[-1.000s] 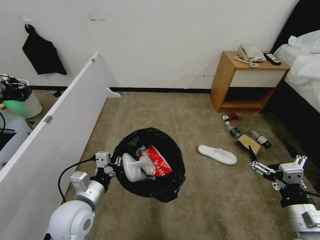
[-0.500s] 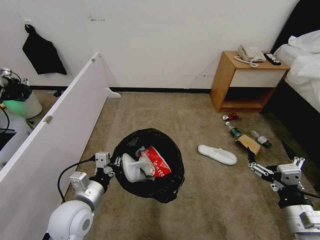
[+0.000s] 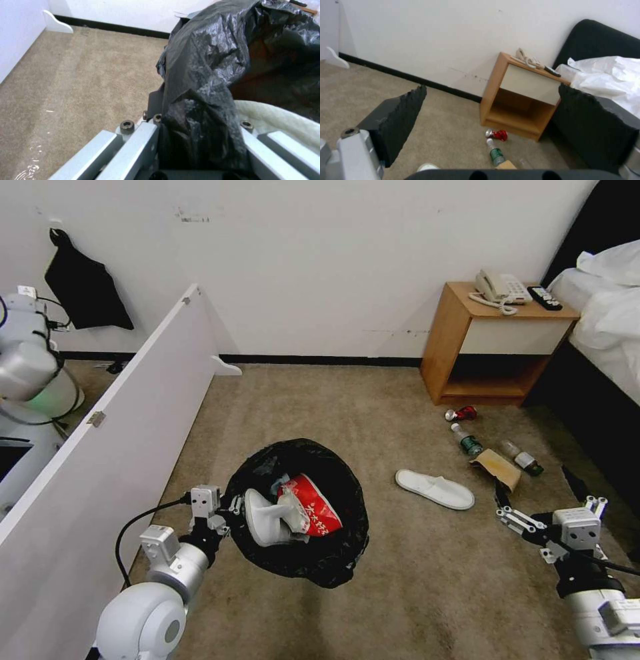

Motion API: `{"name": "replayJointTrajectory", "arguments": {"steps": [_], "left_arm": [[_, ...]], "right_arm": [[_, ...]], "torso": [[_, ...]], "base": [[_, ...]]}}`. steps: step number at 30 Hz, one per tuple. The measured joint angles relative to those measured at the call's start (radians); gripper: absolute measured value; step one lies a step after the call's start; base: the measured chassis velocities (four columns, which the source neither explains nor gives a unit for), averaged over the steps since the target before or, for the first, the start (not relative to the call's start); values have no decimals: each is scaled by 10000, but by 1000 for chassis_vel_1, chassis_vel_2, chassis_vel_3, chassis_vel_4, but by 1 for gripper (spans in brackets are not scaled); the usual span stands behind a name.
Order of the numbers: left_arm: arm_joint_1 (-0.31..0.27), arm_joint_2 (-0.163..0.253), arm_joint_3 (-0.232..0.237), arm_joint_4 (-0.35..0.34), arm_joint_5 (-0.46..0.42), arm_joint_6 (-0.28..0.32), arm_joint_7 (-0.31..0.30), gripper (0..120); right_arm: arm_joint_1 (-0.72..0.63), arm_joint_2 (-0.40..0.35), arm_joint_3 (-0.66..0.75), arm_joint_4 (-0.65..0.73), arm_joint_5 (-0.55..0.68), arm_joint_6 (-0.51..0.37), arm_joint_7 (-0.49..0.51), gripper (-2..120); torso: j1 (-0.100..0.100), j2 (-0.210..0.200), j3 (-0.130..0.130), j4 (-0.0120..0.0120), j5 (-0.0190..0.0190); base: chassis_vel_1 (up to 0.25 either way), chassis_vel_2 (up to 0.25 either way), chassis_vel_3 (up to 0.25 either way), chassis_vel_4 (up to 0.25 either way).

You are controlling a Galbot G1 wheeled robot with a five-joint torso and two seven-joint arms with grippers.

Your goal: Pick up the trash bin, then pick up the garbage from the floor and place it into the trash bin.

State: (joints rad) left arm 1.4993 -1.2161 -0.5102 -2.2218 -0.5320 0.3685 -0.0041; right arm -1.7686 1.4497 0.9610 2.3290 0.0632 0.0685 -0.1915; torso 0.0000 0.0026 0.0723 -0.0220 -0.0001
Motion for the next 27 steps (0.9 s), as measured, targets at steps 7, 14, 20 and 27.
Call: {"name": "replayJointTrajectory", "arguments": {"steps": [7,14,20,27], "left_arm": [[42,-25,-39,-21,6,-27,-19,4],[92,-70,-81,-44,27,-50,-51,4],[116,-122,-80,-51,57,-57,-49,4],[167,-255,-42,-51,140,-74,-22,4]], "right_arm": [[-16,-16,36,10,24,-54,0,100],[-1,-15,37,12,35,-71,6,100],[2,-11,40,4,56,-72,8,100],[1,4,34,-25,60,-72,8,100]], "torso": [[0,0,0,0,0],[1,0,0,0,1],[1,0,0,1,0],[1,0,0,0,1]], "base": [[-17,10,9,-7],[-40,30,37,-39],[-40,55,56,-53],[-41,43,41,-46]]}}
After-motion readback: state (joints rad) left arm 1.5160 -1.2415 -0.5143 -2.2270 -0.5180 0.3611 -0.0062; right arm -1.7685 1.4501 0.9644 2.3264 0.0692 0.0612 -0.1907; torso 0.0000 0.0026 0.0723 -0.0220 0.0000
